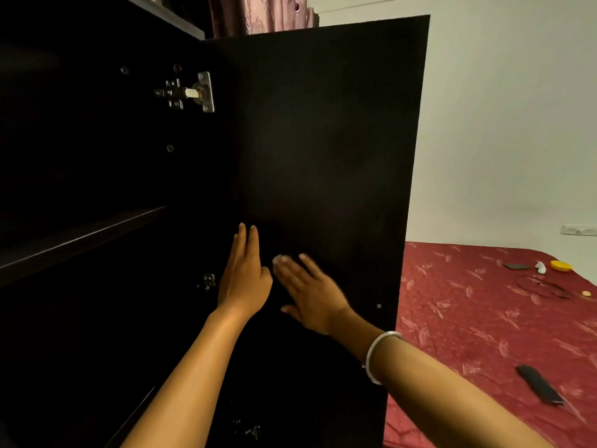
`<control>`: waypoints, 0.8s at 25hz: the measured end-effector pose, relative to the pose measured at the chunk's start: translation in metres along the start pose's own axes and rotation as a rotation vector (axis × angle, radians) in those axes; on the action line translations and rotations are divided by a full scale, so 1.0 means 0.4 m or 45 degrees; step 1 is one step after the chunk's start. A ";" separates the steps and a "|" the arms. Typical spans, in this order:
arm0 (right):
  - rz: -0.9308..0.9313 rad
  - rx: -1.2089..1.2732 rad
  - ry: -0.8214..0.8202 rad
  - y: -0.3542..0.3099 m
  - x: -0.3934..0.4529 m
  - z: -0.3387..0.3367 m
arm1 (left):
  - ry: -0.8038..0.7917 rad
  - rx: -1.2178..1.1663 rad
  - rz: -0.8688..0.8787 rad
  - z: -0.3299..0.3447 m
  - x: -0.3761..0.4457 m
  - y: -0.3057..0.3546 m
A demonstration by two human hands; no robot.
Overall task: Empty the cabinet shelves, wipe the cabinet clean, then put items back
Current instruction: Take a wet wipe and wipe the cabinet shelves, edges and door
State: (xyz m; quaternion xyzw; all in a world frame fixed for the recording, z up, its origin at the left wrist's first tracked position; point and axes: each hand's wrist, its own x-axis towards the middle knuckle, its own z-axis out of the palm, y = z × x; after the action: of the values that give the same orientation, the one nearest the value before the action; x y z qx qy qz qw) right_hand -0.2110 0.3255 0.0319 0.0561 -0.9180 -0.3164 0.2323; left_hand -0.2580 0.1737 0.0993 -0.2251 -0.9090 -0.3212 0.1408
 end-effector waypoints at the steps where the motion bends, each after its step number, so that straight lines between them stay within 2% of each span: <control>1: -0.052 -0.054 -0.042 0.000 0.013 -0.003 | 0.011 0.012 -0.002 -0.005 0.002 0.000; 3: 0.039 -0.098 0.070 0.086 0.039 -0.055 | 0.044 0.024 -0.021 -0.018 0.007 0.001; 6: 0.520 -0.083 0.356 0.285 0.067 -0.170 | 0.117 0.000 -0.057 -0.019 0.013 0.003; 8: 0.758 -0.034 0.472 0.325 0.097 -0.209 | 0.160 -0.019 -0.046 -0.011 0.015 0.008; 9: 0.718 0.000 0.470 0.294 0.111 -0.200 | 0.173 -0.032 -0.031 -0.006 0.014 0.009; 10: 0.545 0.043 0.421 0.234 0.121 -0.169 | 0.174 -0.053 -0.011 0.000 0.015 0.010; 13: -0.213 -0.077 0.005 0.024 0.031 0.006 | 0.156 -0.078 0.038 0.016 0.003 0.020; 14: -0.252 -0.163 -0.049 0.023 -0.019 0.038 | 0.159 -0.064 0.055 0.017 -0.002 0.020; 16: -0.042 -0.189 0.182 0.112 -0.090 0.041 | 0.159 -0.034 0.067 0.018 0.006 0.022; 17: 0.158 -0.220 0.296 0.174 -0.120 0.020 | 0.148 -0.011 0.061 0.020 0.010 0.022; 18: 0.400 -0.233 0.323 0.242 -0.139 -0.012 | 0.156 0.003 0.062 0.025 0.012 0.021; 20: 0.821 -0.089 0.393 0.357 -0.150 -0.075 | 0.186 0.027 0.084 0.034 0.013 0.031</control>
State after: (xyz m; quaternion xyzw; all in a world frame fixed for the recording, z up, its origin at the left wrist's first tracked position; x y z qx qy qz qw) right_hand -0.1378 0.4371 0.1157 -0.1972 -0.8313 -0.2457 0.4580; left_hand -0.2577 0.1928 0.0976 -0.2294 -0.8917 -0.3225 0.2198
